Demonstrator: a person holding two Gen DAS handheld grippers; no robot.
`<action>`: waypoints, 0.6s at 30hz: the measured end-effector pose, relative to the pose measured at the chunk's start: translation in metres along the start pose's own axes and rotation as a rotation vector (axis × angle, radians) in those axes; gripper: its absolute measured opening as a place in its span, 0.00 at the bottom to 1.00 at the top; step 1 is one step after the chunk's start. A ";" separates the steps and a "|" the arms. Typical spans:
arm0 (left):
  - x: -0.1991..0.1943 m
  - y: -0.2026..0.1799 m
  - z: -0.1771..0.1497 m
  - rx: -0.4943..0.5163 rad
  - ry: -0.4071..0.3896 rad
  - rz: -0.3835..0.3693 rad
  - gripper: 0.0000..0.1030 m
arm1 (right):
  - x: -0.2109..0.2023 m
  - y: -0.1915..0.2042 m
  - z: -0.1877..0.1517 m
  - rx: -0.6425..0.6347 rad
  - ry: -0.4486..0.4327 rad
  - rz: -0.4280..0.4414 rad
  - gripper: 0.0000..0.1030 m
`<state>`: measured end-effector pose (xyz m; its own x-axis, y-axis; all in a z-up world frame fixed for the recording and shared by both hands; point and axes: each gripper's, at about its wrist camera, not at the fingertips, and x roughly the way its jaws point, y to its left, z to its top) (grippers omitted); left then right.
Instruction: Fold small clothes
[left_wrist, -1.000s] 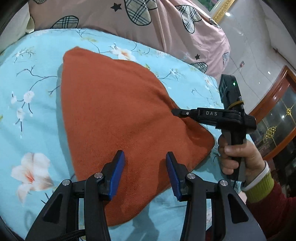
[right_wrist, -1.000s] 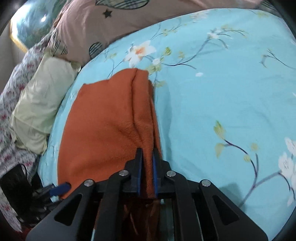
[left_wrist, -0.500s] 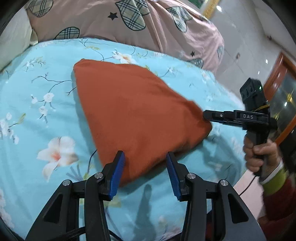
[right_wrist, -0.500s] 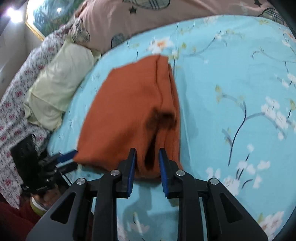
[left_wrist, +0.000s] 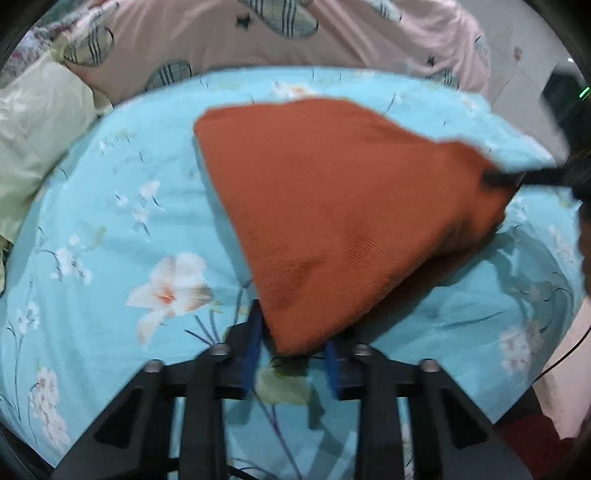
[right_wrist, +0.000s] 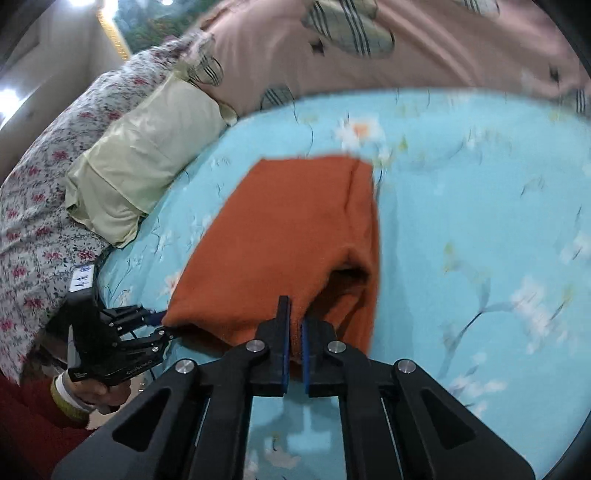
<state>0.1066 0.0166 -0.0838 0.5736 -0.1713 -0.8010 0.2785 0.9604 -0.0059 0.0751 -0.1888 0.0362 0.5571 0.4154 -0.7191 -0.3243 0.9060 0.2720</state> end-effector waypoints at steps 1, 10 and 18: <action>-0.001 -0.001 0.001 -0.021 -0.004 0.000 0.20 | 0.000 -0.005 -0.001 -0.020 0.017 -0.045 0.05; 0.000 0.009 -0.001 -0.098 0.039 -0.063 0.13 | 0.021 -0.031 -0.038 0.031 0.126 -0.157 0.19; -0.050 0.032 -0.001 -0.086 -0.020 -0.218 0.13 | -0.006 -0.020 0.009 0.140 -0.035 -0.051 0.23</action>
<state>0.0858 0.0558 -0.0440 0.5227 -0.3805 -0.7629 0.3317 0.9151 -0.2292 0.0850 -0.2084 0.0412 0.5970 0.3688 -0.7125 -0.1865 0.9276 0.3238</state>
